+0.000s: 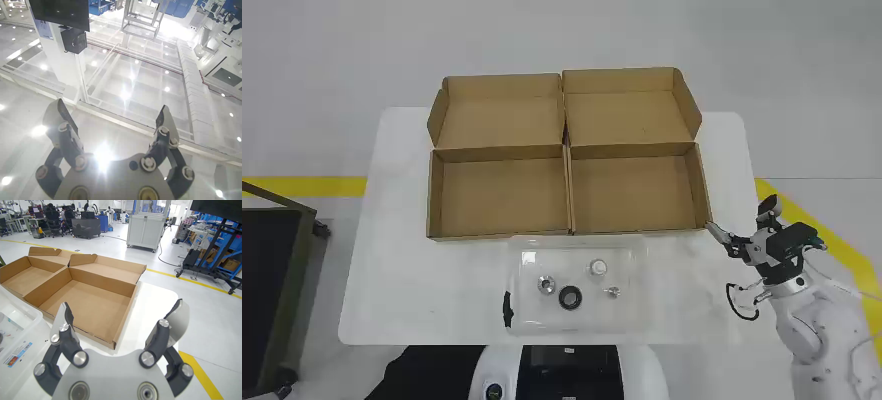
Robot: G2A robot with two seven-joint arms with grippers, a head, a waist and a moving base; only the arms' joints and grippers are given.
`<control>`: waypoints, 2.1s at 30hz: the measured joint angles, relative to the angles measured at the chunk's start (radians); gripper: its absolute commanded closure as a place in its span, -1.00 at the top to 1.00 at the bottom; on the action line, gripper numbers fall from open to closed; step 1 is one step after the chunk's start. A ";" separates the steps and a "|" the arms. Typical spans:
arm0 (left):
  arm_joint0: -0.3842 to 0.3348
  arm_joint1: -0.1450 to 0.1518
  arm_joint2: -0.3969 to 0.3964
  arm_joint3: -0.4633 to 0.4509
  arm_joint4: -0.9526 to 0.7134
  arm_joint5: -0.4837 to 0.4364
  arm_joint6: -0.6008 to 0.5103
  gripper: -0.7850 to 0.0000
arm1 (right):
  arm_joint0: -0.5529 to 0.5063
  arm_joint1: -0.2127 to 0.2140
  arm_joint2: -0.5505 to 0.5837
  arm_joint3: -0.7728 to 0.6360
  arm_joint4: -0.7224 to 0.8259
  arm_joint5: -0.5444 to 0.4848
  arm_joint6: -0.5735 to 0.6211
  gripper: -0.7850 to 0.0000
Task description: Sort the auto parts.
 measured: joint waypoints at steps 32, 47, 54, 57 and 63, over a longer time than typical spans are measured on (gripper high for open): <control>0.000 0.000 0.000 0.000 0.000 0.000 0.000 1.00 | 0.000 0.000 0.000 0.000 0.000 0.000 0.000 1.00; 0.000 0.000 0.000 0.000 0.000 0.000 0.000 1.00 | -0.032 0.008 -0.115 -0.154 -0.019 -0.144 0.153 1.00; 0.000 0.000 0.000 0.000 0.000 0.000 0.000 1.00 | -0.052 0.018 -0.224 -0.306 -0.137 -0.268 0.274 1.00; 0.000 0.000 0.000 0.000 0.000 0.000 0.000 1.00 | -0.046 0.021 -0.275 -0.329 -0.159 -0.301 0.312 1.00; 0.000 0.000 0.000 0.000 0.000 0.000 0.000 1.00 | -0.001 0.020 -0.367 -0.293 -0.122 -0.313 0.376 1.00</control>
